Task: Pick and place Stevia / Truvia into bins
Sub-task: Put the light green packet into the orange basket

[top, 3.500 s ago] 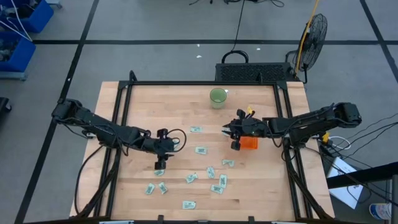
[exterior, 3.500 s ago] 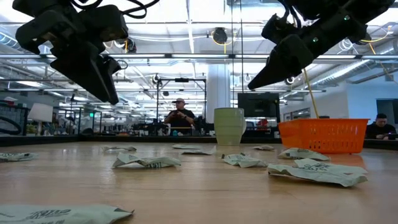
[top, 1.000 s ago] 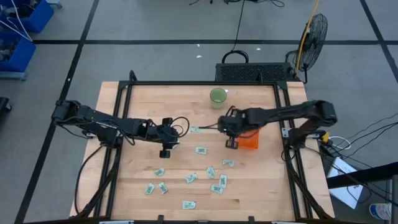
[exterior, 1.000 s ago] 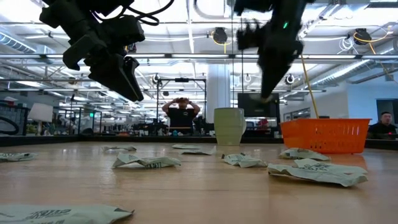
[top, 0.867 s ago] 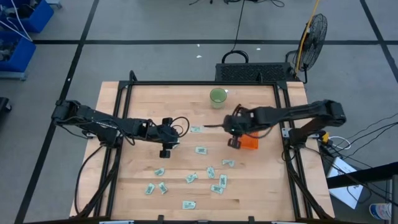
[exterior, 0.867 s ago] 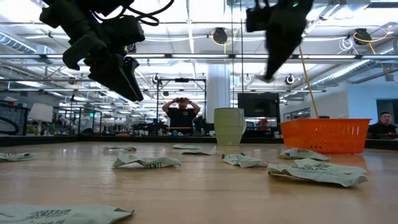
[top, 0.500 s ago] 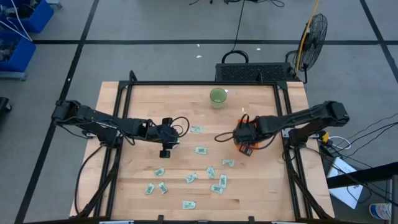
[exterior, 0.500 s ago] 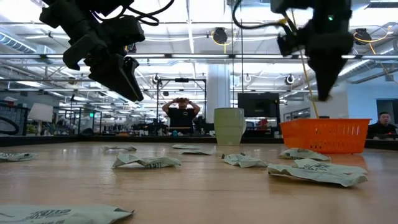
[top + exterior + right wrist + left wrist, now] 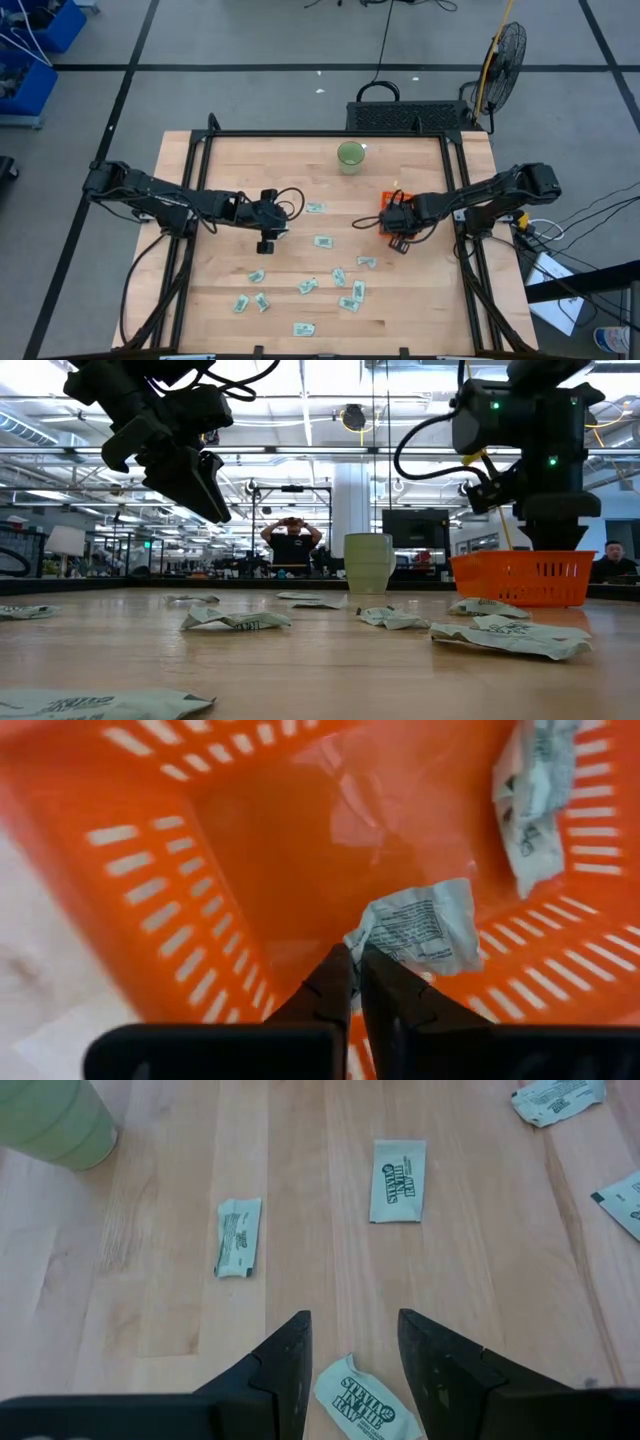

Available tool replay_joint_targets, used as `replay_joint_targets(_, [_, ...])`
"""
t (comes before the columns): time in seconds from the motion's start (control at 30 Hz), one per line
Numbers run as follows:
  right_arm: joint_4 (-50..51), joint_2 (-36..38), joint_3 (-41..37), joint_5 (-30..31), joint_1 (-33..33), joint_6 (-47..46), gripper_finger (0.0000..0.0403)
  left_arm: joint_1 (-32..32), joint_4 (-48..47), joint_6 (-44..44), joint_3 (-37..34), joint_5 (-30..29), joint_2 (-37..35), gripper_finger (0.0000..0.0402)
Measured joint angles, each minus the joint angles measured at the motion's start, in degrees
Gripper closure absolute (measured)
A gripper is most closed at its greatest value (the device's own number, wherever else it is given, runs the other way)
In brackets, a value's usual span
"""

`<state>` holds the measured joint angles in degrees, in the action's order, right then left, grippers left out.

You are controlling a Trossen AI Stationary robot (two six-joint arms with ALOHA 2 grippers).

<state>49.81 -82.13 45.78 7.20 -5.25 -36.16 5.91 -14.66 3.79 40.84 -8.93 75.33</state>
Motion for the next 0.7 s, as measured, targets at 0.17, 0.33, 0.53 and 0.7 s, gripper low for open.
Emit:
replay_joint_targets(0.17, [-0.8,0.0,-0.3,0.0,0.8,2.1,0.0369,0.0,0.3,0.0,0.0,0.0,0.0,0.0245])
replay_joint_targets(0.33, [-3.0,0.0,-0.3,0.2,2.0,5.7,0.0345,0.0,0.4,0.0,0.0,0.0,0.0,0.0245])
replay_joint_targets(0.53, [-1.3,0.0,0.7,0.5,3.7,9.6,0.0333,0.0,0.4,0.0,0.0,0.0,0.0,0.0245])
replay_joint_targets(0.7, [7.9,0.0,7.9,3.8,3.8,10.1,0.0332,0.0,0.4,0.0,0.0,0.0,0.0,0.0245])
